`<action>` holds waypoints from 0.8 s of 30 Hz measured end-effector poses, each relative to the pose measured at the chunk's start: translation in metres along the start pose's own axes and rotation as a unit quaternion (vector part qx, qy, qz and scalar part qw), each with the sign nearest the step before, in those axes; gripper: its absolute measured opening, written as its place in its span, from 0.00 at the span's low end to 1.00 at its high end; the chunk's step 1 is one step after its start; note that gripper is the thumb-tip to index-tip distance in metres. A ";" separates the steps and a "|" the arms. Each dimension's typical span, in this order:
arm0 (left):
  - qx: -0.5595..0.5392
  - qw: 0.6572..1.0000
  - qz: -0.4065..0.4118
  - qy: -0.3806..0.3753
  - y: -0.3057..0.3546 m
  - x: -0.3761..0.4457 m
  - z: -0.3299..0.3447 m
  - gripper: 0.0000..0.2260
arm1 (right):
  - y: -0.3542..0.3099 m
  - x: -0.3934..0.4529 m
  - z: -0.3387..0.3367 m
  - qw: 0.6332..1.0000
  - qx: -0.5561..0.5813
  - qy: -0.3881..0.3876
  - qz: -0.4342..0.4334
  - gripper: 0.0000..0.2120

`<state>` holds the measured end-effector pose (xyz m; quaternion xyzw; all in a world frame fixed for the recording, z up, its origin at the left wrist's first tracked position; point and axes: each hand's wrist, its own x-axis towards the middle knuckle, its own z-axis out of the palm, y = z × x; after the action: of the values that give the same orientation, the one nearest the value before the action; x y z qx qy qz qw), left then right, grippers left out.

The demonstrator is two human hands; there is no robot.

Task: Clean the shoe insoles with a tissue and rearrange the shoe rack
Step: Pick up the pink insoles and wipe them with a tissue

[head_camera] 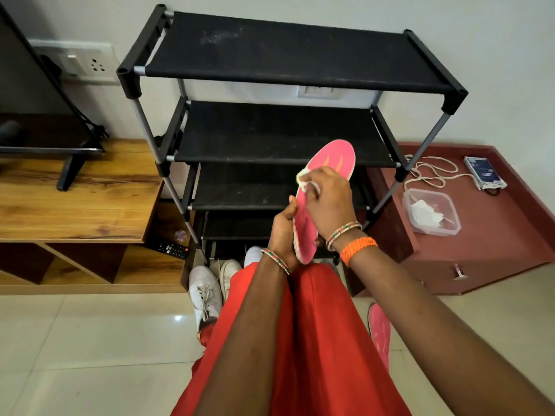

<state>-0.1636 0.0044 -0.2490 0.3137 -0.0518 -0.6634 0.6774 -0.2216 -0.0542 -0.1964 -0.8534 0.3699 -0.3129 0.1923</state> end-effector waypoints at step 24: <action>-0.097 0.992 0.081 0.002 0.009 -0.004 -0.007 0.20 | -0.013 -0.006 -0.003 0.988 -0.128 -0.070 -0.055 0.14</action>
<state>-0.1532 0.0099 -0.2486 0.2423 -0.0110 -0.6077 0.7563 -0.2201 -0.0412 -0.1889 -0.9099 0.3446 -0.2130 0.0893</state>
